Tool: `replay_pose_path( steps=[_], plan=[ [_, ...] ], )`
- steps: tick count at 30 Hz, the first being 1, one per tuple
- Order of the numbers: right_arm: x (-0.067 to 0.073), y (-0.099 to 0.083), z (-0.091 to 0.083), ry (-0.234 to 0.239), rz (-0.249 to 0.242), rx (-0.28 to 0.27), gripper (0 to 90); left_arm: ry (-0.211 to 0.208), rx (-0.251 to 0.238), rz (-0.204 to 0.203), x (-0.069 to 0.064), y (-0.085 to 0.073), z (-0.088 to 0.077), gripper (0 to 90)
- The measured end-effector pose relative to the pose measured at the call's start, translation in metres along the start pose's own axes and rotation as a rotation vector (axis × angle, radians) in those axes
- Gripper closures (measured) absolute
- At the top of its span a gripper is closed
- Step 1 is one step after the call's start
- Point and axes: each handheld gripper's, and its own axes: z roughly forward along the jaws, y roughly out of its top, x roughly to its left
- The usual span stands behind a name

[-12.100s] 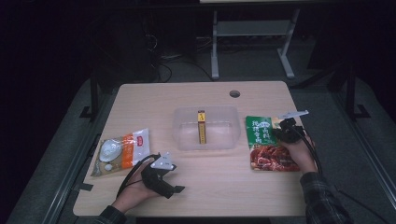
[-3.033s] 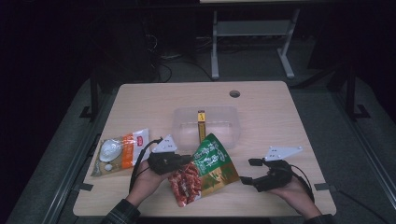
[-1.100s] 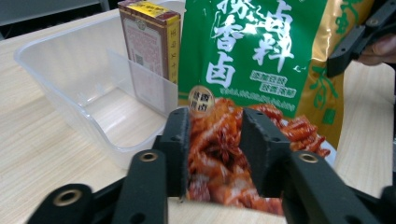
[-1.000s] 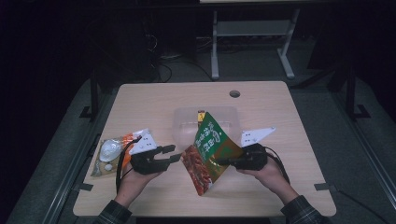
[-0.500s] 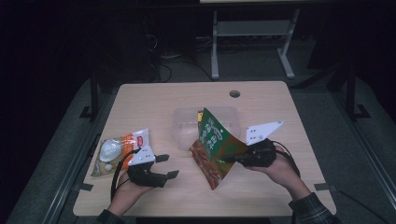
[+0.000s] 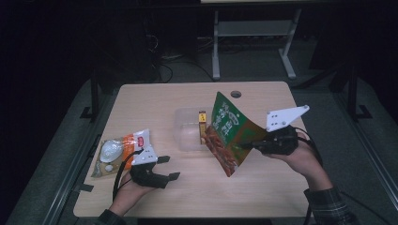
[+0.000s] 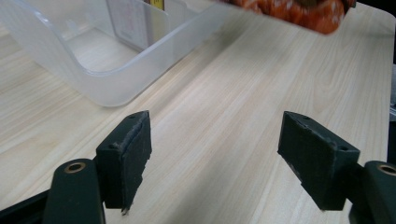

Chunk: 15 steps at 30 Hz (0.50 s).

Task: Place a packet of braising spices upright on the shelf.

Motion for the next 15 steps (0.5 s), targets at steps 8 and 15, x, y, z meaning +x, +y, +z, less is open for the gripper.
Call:
replay_pose_path(
  steps=[8, 15],
  plan=[
    [-0.012, 0.0, -0.018, -0.047, 0.012, 0.006, 90.0, -0.017, 0.012, -0.011, 0.001, -0.002, 0.006, 23.9],
    [-0.03, -0.001, -0.013, -0.086, 0.033, 0.017, 90.0, -0.029, 0.037, 0.005, 0.003, -0.004, 0.011, 20.2]
  ],
)
